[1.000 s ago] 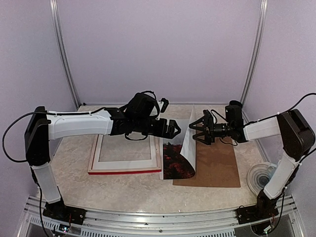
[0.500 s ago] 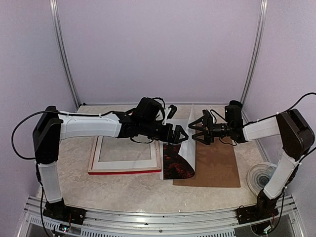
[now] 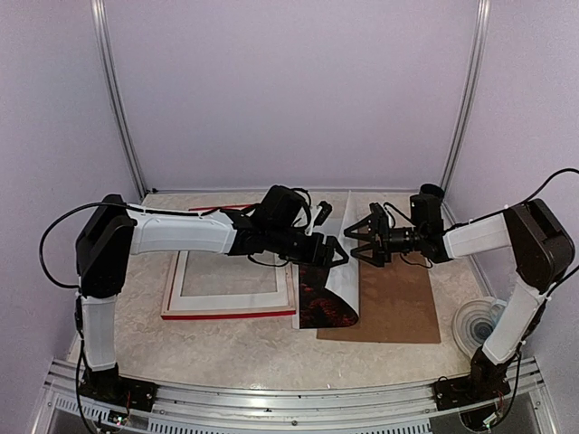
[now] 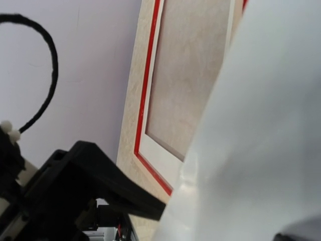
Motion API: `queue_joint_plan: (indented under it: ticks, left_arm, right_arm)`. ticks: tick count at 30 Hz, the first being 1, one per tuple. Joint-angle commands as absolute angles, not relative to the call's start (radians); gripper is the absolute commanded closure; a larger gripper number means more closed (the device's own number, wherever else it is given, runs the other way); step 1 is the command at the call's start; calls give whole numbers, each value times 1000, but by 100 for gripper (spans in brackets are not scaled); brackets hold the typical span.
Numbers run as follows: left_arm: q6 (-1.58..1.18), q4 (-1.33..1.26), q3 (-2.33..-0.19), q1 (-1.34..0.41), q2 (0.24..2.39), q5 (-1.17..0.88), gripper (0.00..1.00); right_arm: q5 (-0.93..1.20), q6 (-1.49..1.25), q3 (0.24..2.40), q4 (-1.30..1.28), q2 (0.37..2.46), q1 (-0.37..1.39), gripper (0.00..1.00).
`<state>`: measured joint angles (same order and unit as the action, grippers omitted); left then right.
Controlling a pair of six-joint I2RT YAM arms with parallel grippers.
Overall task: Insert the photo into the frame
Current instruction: Pick up the photo from the backboard.
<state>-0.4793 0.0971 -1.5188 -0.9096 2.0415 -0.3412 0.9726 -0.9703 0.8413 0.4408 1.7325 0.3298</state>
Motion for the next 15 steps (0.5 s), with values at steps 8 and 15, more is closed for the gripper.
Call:
queue_joint_plan:
  ticks: [8, 15]
  left_arm:
    - [-515, 101, -1591, -911, 2109, -399, 36]
    - [-530, 97, -1601, -910, 2125, -403, 62]
  right_arm:
    - [976, -965, 868, 446, 1749, 350, 3]
    - [969, -954, 870, 431, 1746, 351, 3]
